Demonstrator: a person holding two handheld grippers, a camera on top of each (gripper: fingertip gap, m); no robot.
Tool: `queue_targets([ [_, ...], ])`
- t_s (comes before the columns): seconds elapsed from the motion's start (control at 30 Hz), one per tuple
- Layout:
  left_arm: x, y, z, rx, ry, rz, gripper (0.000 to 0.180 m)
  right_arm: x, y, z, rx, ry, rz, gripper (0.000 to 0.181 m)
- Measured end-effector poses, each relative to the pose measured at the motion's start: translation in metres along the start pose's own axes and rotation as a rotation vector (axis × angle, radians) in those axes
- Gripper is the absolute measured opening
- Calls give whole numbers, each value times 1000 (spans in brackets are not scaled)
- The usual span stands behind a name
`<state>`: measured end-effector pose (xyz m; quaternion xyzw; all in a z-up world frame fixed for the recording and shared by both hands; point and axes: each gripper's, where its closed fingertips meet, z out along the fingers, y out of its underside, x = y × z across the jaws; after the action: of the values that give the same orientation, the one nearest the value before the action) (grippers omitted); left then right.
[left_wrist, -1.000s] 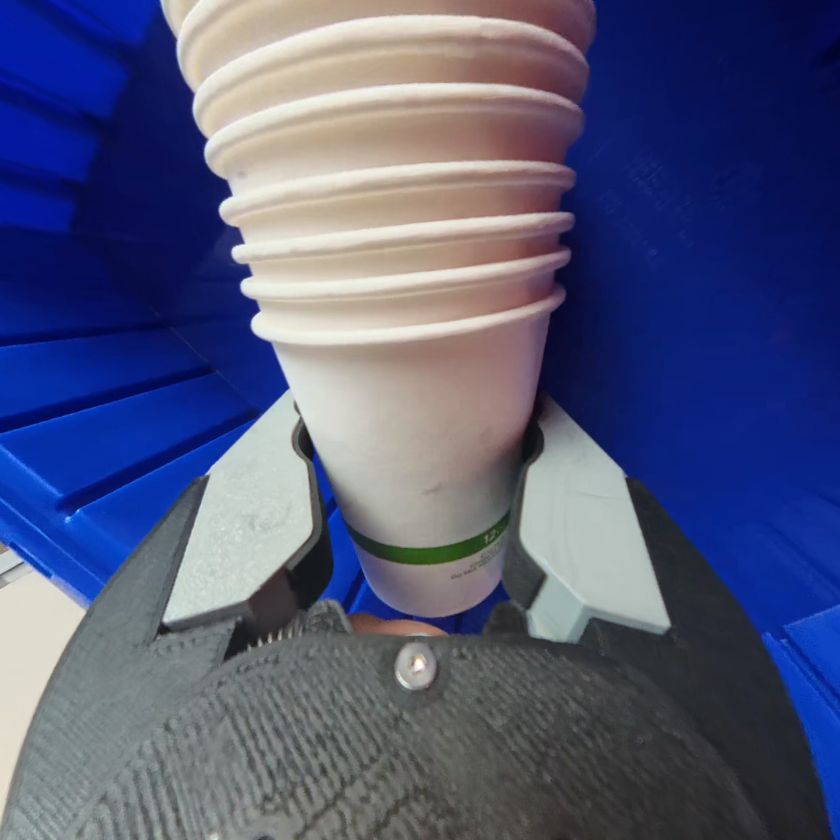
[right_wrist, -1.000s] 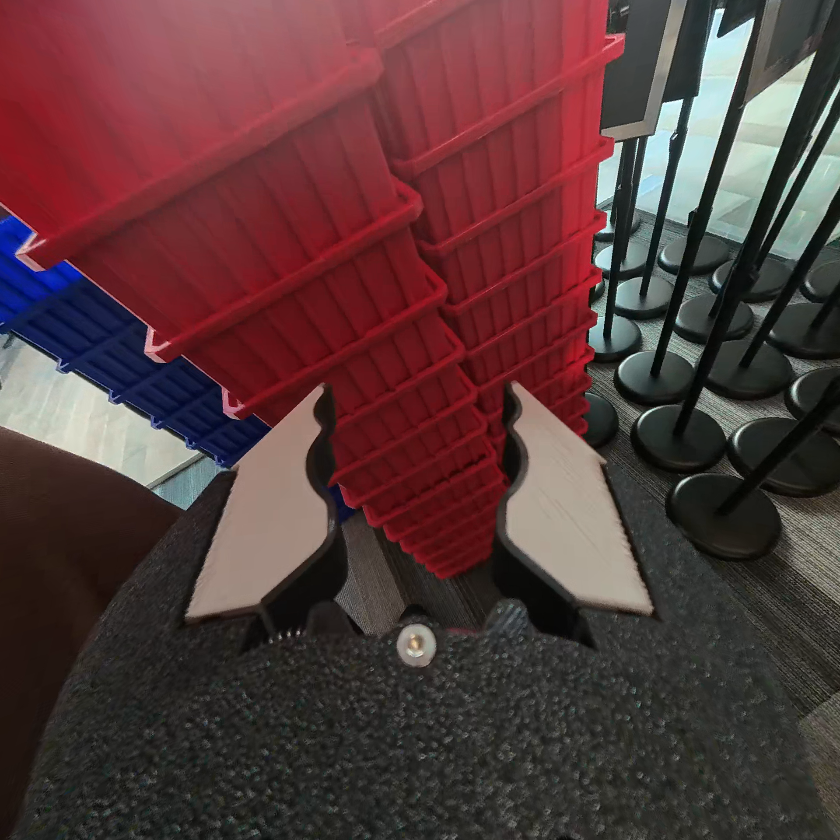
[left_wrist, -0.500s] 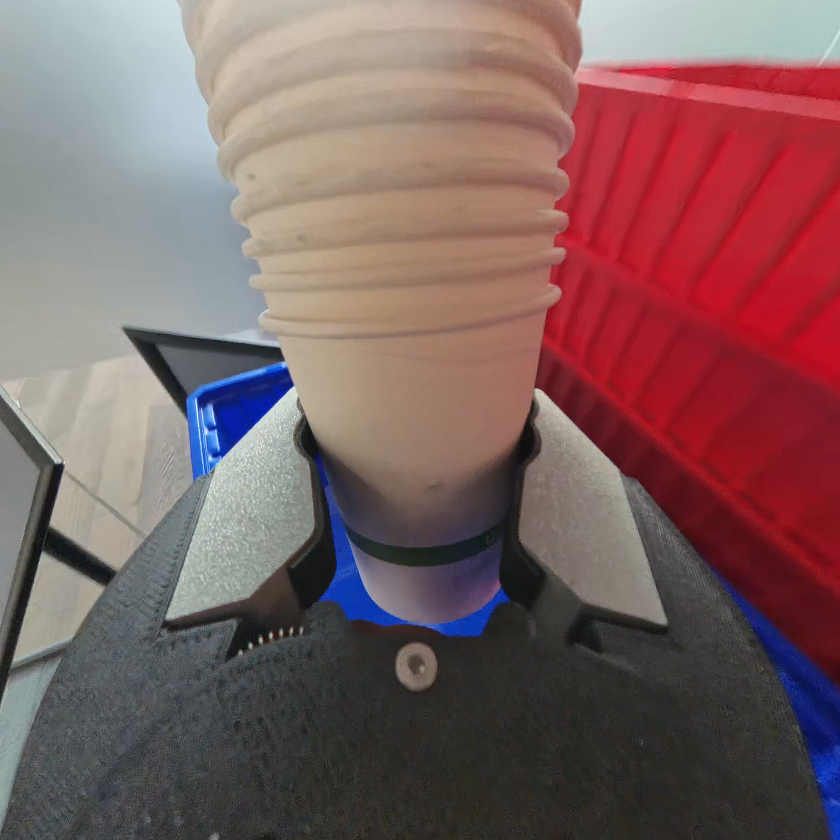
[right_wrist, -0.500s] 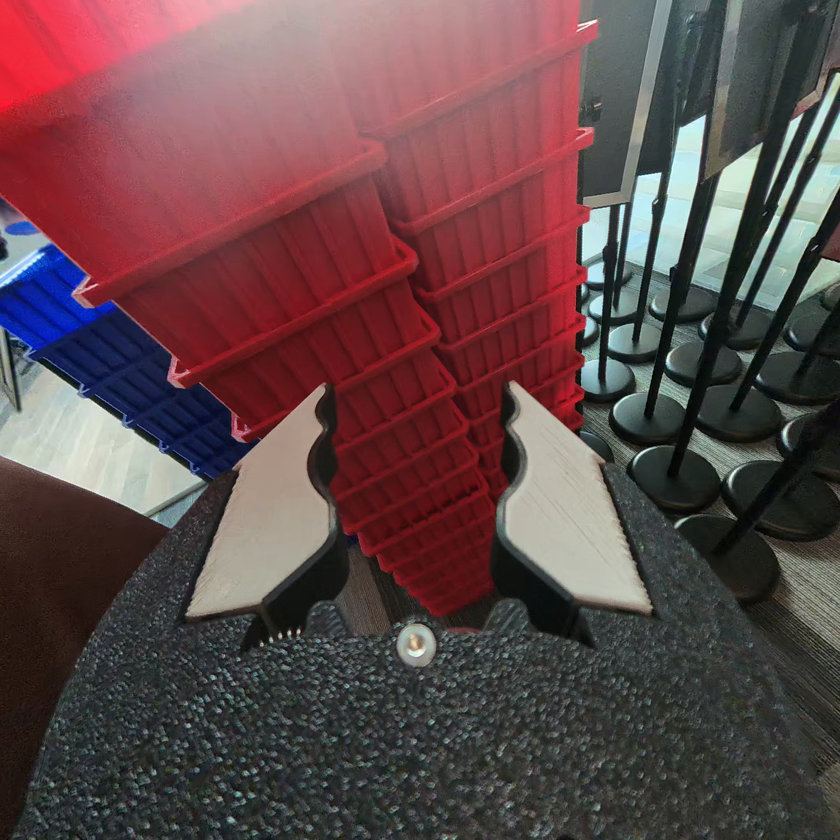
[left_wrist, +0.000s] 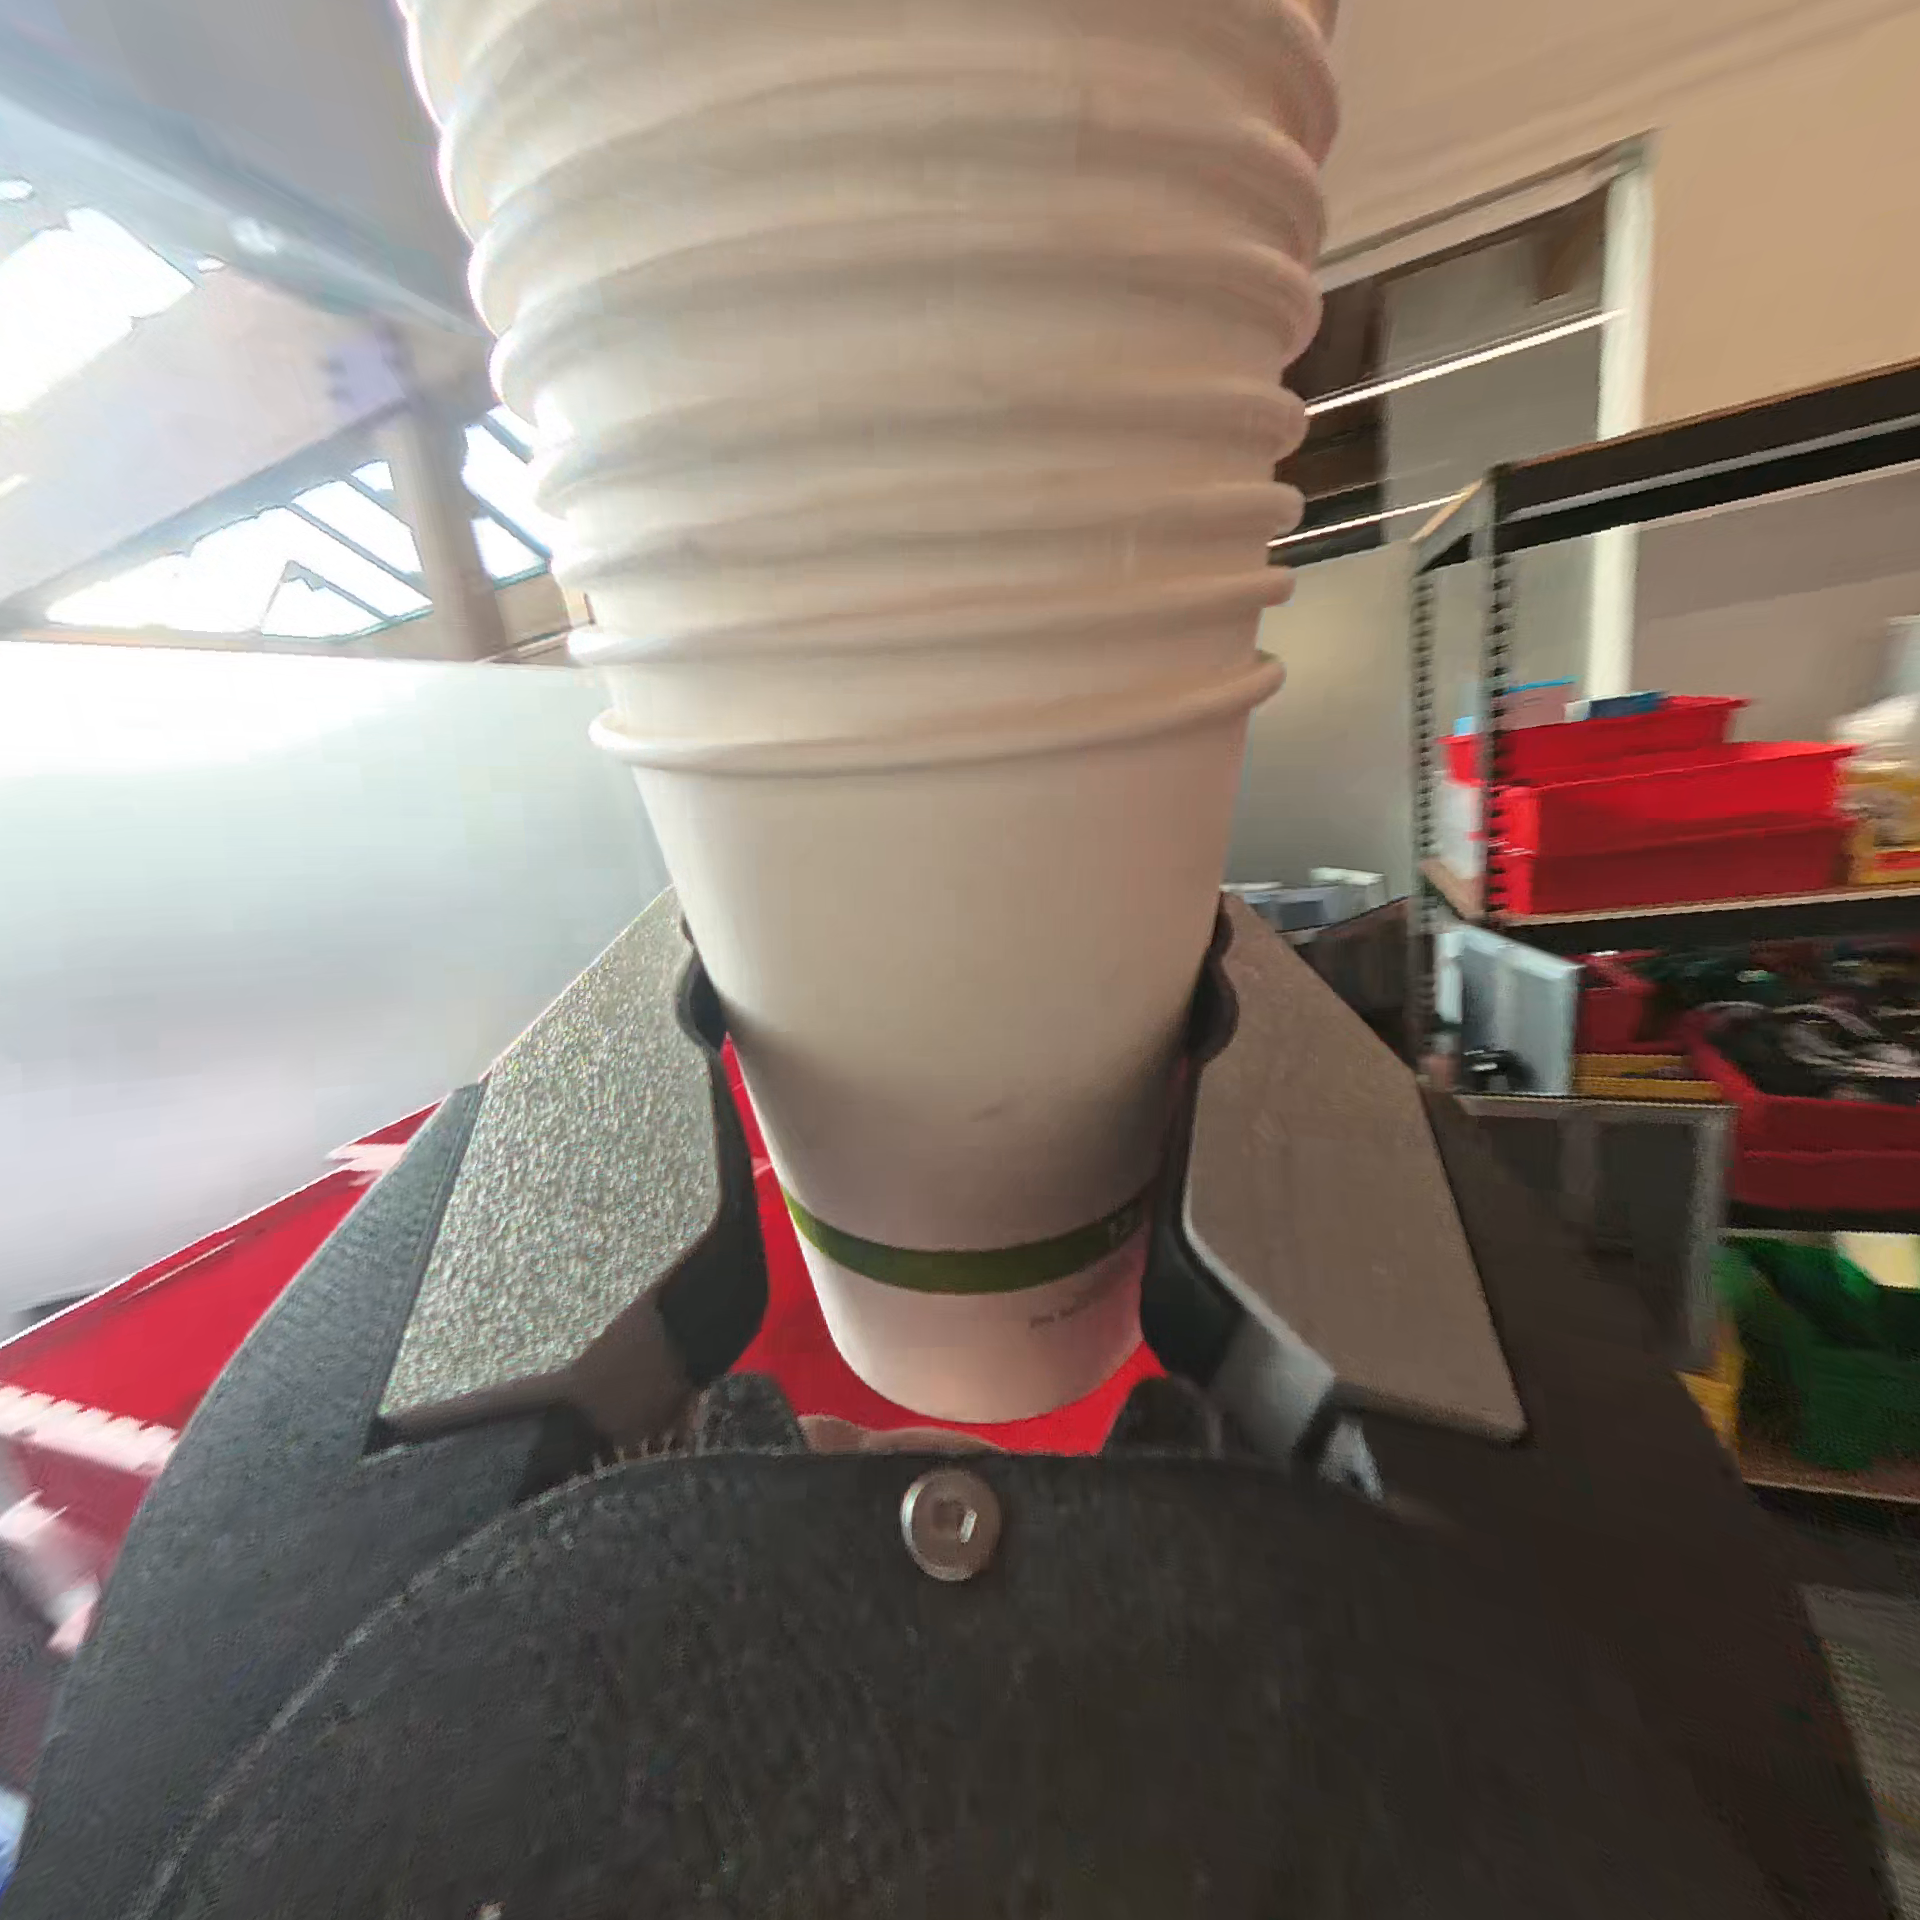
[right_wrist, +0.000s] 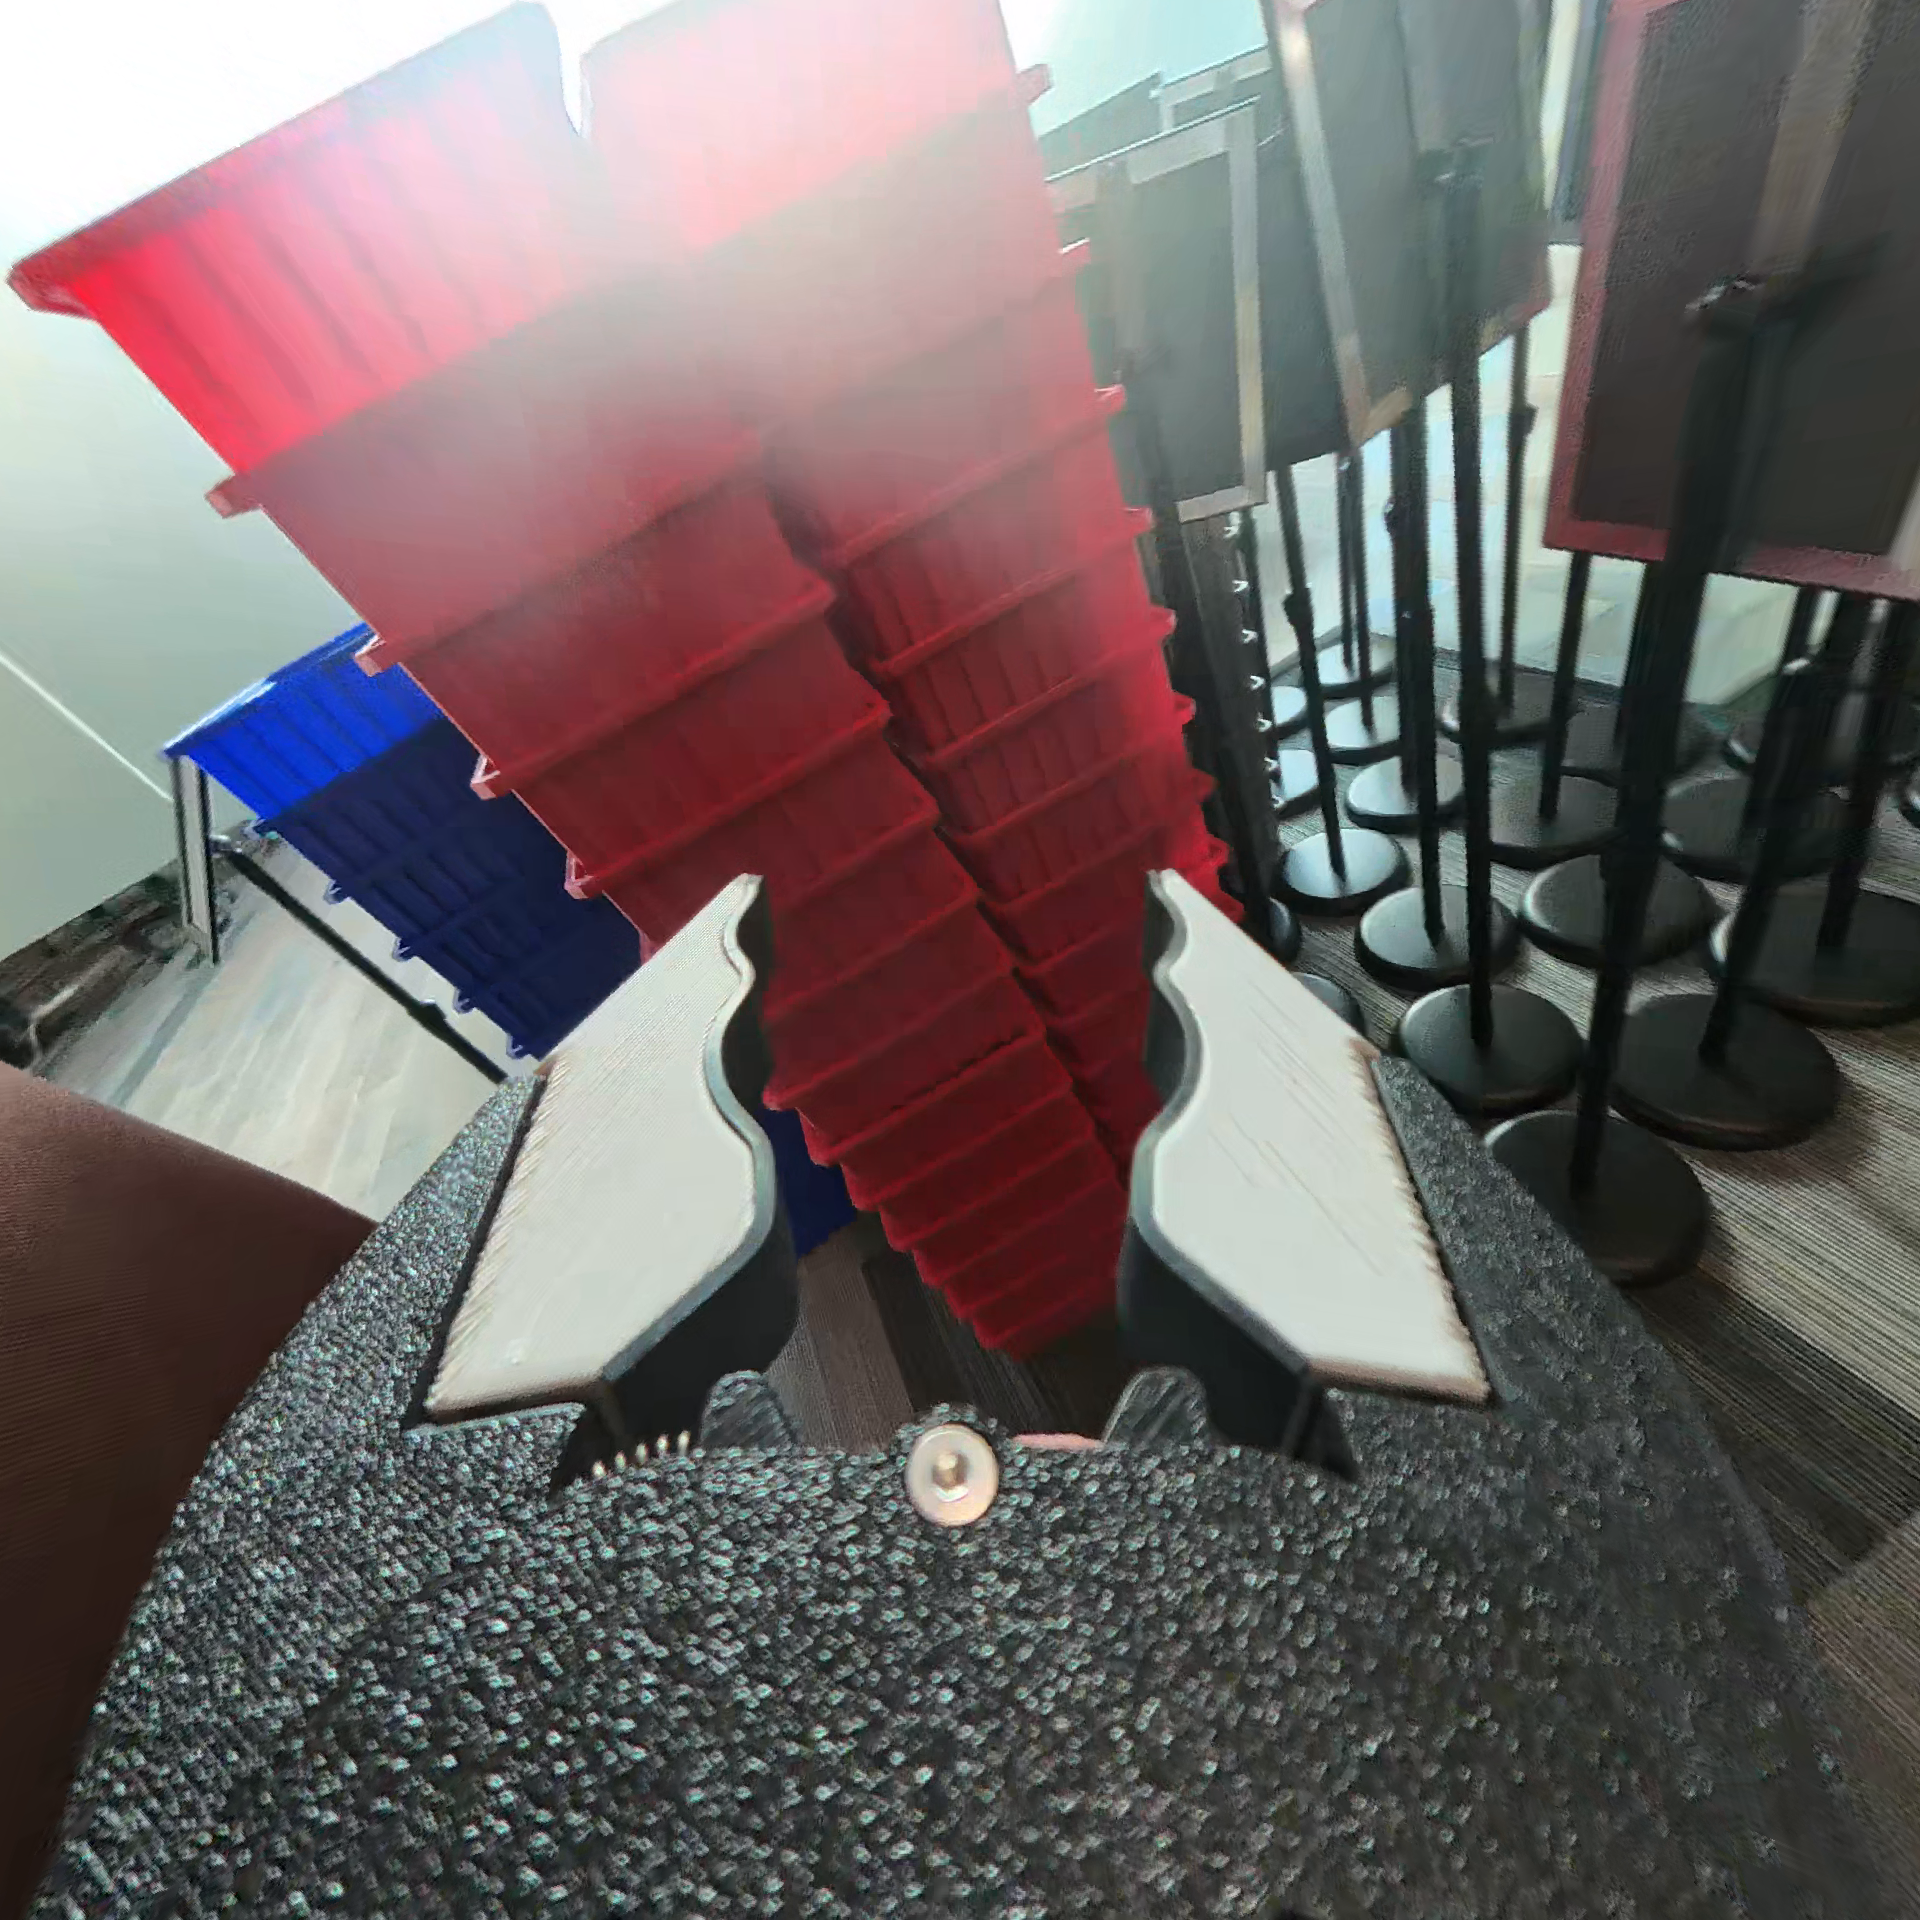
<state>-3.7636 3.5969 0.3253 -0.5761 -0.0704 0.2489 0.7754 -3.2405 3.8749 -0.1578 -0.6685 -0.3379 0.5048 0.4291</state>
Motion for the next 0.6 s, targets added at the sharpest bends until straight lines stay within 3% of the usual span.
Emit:
queue_targets([
  [0.13, 214, -62, 17, 123, 466, -99, 92, 37, 7, -103, 19, 138, 20, 70],
  [0.3, 511, -29, -13, 116, 1168, -203, 93, 51, -11, -223, 125, 273, 56, 70],
  [0.47, 762, 67, -98, -107, 1781, -496, 92, 39, -55, -317, 297, 364, 51, 76],
  [0.6, 893, 124, -179, -334, 2099, -663, 93, 32, -79, -368, 322, 469, 7, 76],
])
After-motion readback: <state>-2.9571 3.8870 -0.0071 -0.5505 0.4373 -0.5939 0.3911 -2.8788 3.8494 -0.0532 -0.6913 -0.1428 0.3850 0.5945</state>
